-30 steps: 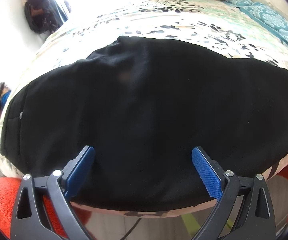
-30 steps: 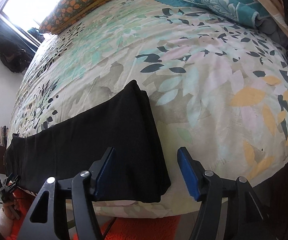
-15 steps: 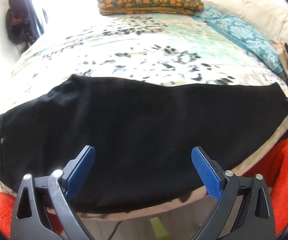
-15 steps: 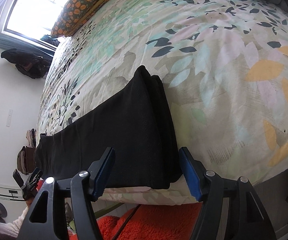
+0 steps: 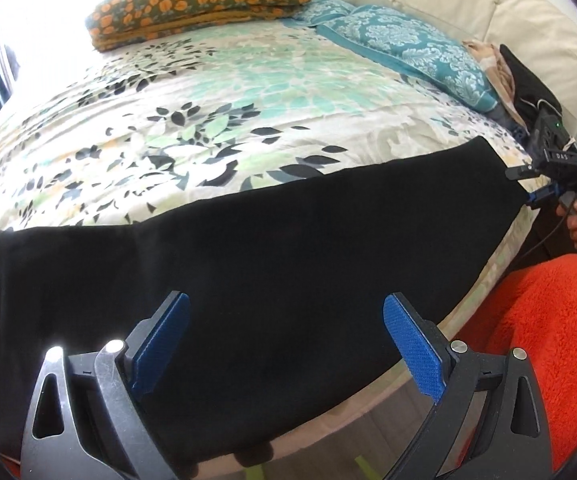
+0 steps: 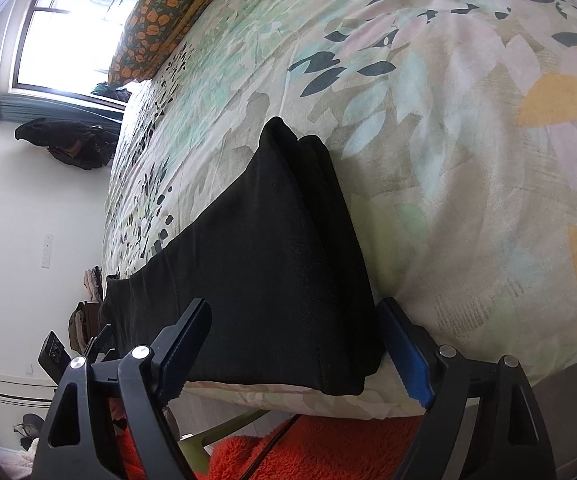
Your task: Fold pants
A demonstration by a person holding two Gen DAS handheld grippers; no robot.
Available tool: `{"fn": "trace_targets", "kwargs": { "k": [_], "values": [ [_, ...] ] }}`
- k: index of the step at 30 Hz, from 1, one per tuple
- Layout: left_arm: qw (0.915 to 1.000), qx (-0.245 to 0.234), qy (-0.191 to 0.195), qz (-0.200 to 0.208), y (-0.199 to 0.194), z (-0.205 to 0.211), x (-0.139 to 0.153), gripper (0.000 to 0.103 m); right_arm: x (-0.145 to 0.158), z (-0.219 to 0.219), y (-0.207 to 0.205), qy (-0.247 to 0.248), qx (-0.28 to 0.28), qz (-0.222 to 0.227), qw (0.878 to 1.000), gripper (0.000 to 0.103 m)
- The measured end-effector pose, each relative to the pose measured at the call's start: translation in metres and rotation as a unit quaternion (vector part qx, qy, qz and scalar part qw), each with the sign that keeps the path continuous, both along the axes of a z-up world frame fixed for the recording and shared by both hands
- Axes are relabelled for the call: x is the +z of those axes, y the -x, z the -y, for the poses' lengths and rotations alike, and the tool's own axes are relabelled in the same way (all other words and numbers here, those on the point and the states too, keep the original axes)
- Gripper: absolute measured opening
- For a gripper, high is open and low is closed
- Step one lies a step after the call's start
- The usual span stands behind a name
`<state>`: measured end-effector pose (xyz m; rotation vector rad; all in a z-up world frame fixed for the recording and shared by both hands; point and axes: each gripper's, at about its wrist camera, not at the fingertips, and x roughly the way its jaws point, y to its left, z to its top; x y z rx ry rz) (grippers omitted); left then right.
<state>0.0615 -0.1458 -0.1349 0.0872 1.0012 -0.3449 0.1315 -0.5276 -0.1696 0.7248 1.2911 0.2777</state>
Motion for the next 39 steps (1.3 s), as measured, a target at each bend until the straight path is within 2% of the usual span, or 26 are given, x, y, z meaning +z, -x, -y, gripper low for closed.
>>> {"fn": "trace_targets", "kwargs": {
  "k": [6,8,14,17,20,21,22,24,27,32,36,39],
  "values": [
    [0.9974,-0.014,-0.054,-0.047,-0.002,0.016,-0.043,0.098,-0.002,0.004,0.000,-0.013,-0.020,-0.002,1.000,0.086],
    [0.9975,-0.016,-0.059,-0.036,0.001,0.015,-0.044,0.100,-0.004,0.007,0.000,-0.024,-0.034,-0.003,0.999,0.086],
    [0.9967,-0.015,-0.067,-0.043,0.001,0.016,-0.044,0.100,-0.005,0.012,0.000,-0.032,-0.052,-0.010,0.998,0.085],
    [0.9969,-0.015,-0.065,-0.041,0.003,0.015,-0.044,0.101,-0.004,0.016,0.002,-0.022,-0.057,-0.015,0.998,0.075],
    [0.9970,-0.015,-0.064,-0.040,0.002,0.015,-0.045,0.101,-0.007,0.027,0.009,-0.010,-0.071,-0.024,0.997,0.049],
    [0.9970,-0.015,-0.064,-0.040,0.002,0.015,-0.045,0.101,-0.009,0.031,0.012,-0.009,-0.077,-0.028,0.997,0.033],
    [0.9970,-0.015,-0.065,-0.040,0.002,0.015,-0.045,0.101,-0.010,0.034,0.015,-0.016,-0.082,-0.025,0.996,0.026],
    [0.9970,-0.016,-0.065,-0.040,0.002,0.015,-0.046,0.101,-0.007,0.035,0.020,-0.022,-0.082,-0.010,0.996,0.019],
    [0.9970,-0.017,-0.062,-0.042,0.000,0.015,-0.046,0.101,0.001,0.034,0.025,-0.040,-0.092,0.012,0.995,0.015],
    [0.9978,0.010,-0.035,-0.056,-0.006,0.001,-0.038,0.100,0.027,0.025,0.035,-0.107,-0.112,0.063,0.986,0.013],
    [0.9967,0.050,0.014,-0.063,-0.008,-0.030,-0.022,0.100,0.053,-0.009,0.037,-0.152,-0.096,0.101,0.979,0.012],
    [0.9958,0.072,0.030,-0.048,-0.006,-0.060,-0.005,0.100,0.069,-0.050,0.035,-0.181,-0.071,0.120,0.974,0.012]
  ]
}}
